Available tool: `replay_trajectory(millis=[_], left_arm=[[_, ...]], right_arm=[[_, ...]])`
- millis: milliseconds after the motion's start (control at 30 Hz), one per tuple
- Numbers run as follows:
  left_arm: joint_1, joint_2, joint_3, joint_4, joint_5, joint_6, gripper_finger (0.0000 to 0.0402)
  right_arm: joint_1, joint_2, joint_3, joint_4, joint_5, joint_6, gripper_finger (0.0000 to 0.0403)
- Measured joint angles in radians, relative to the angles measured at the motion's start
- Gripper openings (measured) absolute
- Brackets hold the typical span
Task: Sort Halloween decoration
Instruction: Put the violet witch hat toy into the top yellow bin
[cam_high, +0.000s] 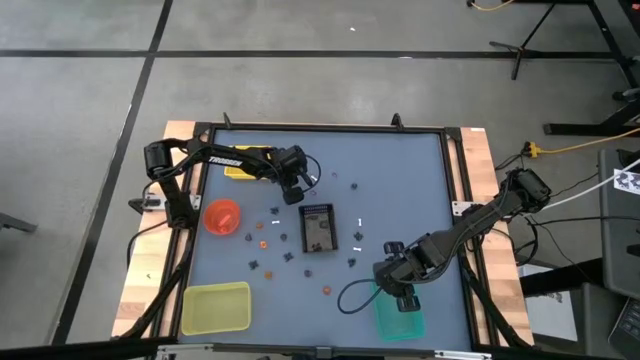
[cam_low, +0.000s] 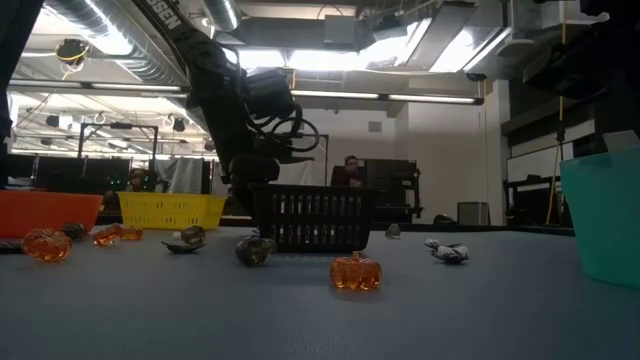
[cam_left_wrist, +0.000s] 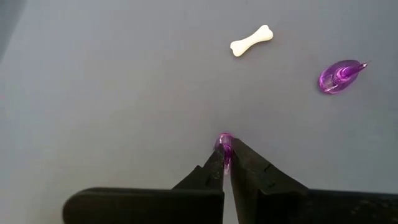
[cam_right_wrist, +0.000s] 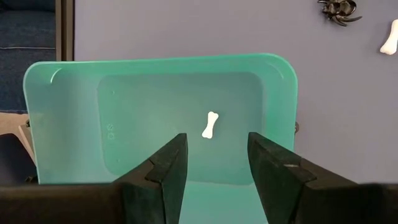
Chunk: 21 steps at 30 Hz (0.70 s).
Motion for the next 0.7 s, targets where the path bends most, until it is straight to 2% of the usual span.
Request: replay_trajectory(millis=[333,700], left_arm=[[0.0,-0.003,-0.001,-0.001,0.0,0.0,0.0],[0.013,-0.08,-0.002,-0.032,0.003,0.001,0.0]], right_arm=[[0.0,0.0,0.0,0.0,0.0,0.0,0.0166],[0.0,0.0,0.0,0.0,0.0,0.0,0.0166]])
